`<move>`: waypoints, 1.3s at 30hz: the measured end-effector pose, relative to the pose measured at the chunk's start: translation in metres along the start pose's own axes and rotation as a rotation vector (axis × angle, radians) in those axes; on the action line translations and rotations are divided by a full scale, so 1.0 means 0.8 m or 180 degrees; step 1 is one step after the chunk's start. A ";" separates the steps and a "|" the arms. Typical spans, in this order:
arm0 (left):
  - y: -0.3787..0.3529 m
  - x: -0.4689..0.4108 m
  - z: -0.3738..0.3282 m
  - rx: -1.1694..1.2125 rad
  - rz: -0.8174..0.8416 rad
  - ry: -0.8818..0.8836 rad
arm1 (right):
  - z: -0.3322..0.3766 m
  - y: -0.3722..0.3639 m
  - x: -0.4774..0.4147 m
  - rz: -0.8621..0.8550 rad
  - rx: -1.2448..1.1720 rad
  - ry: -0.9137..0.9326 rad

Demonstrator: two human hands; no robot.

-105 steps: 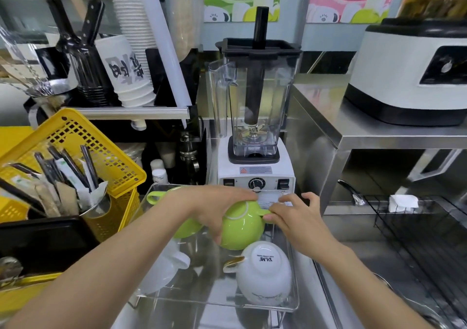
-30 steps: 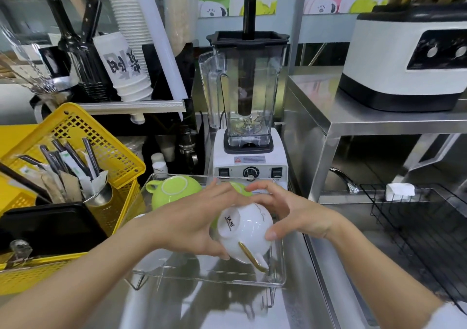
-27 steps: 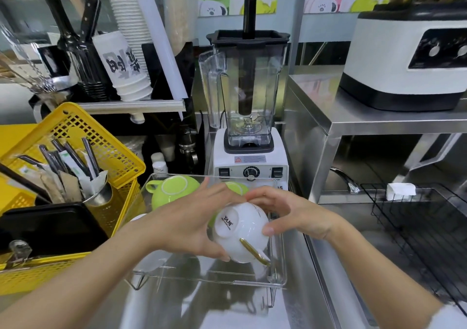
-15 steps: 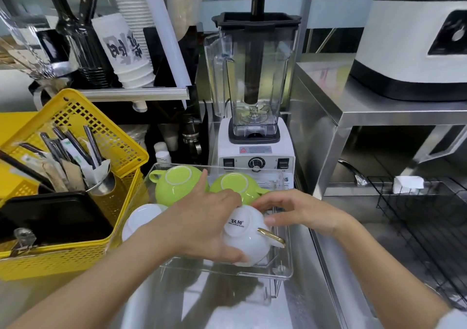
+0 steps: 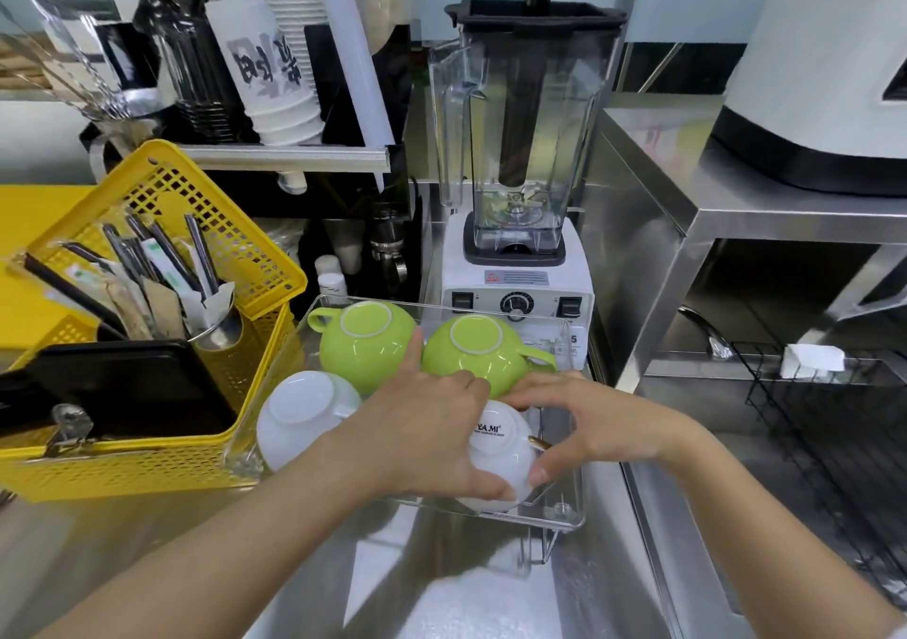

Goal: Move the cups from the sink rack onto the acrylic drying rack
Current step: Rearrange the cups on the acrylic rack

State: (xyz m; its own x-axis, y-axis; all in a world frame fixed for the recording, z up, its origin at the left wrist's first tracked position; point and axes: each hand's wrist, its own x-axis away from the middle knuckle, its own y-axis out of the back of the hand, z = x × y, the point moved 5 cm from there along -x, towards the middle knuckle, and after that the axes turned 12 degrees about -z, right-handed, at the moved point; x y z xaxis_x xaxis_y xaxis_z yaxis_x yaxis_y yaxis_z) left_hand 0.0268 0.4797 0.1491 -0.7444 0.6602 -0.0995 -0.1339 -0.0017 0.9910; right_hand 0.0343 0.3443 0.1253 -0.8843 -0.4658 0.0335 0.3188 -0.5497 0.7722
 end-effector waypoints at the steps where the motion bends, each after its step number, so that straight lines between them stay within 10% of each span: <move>1: -0.001 0.002 0.001 0.0020 -0.0015 0.0040 | 0.001 0.001 0.001 -0.0010 -0.0019 -0.0011; 10: 0.021 0.031 0.066 0.0824 -0.0809 0.0620 | 0.028 0.025 -0.010 -0.0009 0.0199 -0.0557; 15: 0.013 0.077 0.133 0.1053 -0.0455 0.1137 | 0.083 0.025 -0.035 -0.0978 0.0109 -0.0133; 30: -0.006 0.118 0.154 0.1888 -0.0200 0.1503 | 0.135 -0.071 -0.087 -0.0652 0.1136 0.0510; 34: 0.021 0.102 0.168 0.2615 -0.1077 0.1730 | 0.135 -0.059 -0.090 -0.0794 0.0767 0.0206; 39: 0.018 0.044 0.183 0.1634 -0.0536 0.1455 | 0.120 -0.030 -0.122 -0.1305 0.1630 0.0042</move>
State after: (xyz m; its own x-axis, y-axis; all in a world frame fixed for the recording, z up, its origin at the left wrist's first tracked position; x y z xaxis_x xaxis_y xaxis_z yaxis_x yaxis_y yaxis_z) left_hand 0.0945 0.6129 0.1728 -0.9559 0.2388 -0.1712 -0.0296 0.5014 0.8647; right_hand 0.0801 0.4691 0.1643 -0.8943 -0.2990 -0.3330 -0.2489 -0.2862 0.9253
